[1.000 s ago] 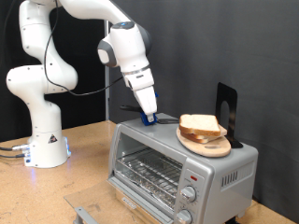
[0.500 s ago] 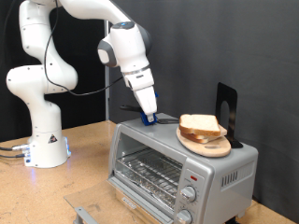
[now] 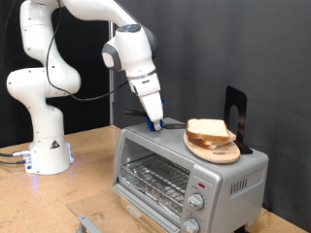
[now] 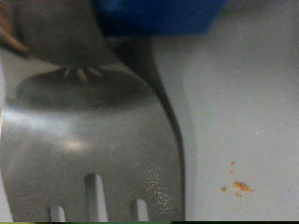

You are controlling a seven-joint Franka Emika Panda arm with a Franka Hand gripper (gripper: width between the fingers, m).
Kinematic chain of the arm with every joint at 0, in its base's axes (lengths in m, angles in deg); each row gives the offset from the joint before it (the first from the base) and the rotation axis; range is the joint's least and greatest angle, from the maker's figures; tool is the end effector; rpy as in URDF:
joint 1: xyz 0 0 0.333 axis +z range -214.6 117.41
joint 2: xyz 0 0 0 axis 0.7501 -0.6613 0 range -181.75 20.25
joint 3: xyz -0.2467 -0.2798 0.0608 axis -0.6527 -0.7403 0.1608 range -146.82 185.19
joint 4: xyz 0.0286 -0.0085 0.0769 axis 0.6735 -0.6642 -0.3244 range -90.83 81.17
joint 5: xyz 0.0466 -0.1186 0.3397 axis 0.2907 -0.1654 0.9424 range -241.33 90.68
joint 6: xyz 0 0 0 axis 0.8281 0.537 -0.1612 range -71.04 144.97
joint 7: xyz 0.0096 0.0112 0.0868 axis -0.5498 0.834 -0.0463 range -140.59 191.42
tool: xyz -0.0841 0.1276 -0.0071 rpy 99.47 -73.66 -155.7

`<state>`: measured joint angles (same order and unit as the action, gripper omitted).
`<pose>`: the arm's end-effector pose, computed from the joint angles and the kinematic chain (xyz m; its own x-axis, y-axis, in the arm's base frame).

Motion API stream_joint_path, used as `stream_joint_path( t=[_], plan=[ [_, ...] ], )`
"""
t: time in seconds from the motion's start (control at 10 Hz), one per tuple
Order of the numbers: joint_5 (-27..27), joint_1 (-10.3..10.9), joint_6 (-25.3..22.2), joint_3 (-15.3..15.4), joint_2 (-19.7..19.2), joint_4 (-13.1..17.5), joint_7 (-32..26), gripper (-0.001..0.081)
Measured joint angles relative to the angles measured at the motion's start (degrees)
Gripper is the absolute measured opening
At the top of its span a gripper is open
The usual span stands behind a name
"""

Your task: Make a piece of toast with the oven

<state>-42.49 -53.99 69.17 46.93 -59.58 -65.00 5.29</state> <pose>0.3514 0.1662 0.4068 0.9373 0.2866 0.1984 0.3256 -0.9230 -0.2049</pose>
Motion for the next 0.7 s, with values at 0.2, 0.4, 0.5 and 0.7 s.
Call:
stream_joint_path(
  t=[0.2,0.4,0.5,0.7],
  plan=[
    [0.01,0.0,0.0,0.02,0.0,0.02,0.0,0.0791],
    [0.32,0.05,-0.02,0.02,0.05,0.13,-0.32,0.0808],
    [0.29,0.09,0.16,0.04,0.25,0.13,-1.18,0.0808],
    [0.22,0.1,0.5,0.15,0.82,0.08,-2.27,0.0808]
  ],
)
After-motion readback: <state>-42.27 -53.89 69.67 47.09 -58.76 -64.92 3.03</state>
